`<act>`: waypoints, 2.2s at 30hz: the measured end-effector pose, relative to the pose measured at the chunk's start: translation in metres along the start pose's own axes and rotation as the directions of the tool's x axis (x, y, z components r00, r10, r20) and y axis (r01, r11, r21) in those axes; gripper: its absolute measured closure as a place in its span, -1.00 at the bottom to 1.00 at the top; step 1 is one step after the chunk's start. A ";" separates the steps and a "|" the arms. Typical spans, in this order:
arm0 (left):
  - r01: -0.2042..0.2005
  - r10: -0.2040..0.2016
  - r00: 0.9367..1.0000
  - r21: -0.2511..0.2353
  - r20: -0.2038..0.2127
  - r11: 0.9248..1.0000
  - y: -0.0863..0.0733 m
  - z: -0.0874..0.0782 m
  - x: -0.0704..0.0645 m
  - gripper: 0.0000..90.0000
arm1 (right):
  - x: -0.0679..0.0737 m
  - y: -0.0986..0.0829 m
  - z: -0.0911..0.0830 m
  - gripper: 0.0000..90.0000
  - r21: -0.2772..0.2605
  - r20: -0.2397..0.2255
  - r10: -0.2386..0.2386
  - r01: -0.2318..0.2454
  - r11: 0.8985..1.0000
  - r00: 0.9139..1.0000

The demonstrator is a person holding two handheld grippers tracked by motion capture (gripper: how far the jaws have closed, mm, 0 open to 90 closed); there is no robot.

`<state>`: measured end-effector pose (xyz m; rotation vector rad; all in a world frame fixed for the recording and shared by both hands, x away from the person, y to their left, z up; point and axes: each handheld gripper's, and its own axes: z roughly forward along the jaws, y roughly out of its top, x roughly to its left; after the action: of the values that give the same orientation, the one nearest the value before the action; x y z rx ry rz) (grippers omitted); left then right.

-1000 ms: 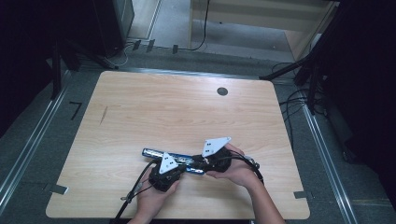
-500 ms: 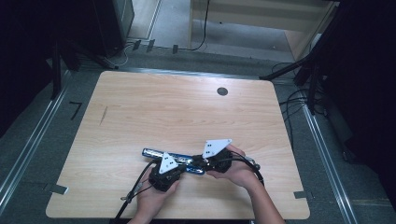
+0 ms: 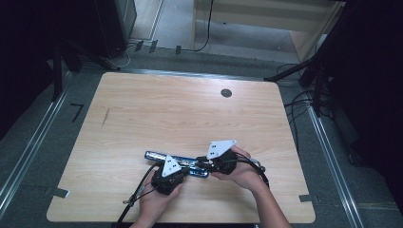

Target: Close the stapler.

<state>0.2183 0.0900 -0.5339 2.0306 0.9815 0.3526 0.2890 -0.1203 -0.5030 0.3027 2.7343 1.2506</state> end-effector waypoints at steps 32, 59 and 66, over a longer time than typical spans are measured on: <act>0.003 -0.003 1.000 0.000 0.003 1.000 0.000 0.000 0.000 1.00 | -0.004 0.004 0.000 0.77 0.022 -0.030 -0.017 0.018 1.000 0.999; 0.005 -0.005 1.000 0.000 0.003 1.000 0.000 0.000 0.000 1.00 | -0.007 0.002 -0.001 0.72 0.017 -0.036 0.029 -0.028 0.999 0.999; 0.004 -0.004 1.000 0.002 0.003 1.000 0.000 0.000 0.000 1.00 | -0.007 0.001 -0.002 0.68 0.023 -0.056 0.044 -0.043 0.999 0.997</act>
<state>0.2184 0.0904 -0.5337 2.0302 0.9838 0.3463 0.2951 -0.1227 -0.5007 0.3361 2.8054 1.2592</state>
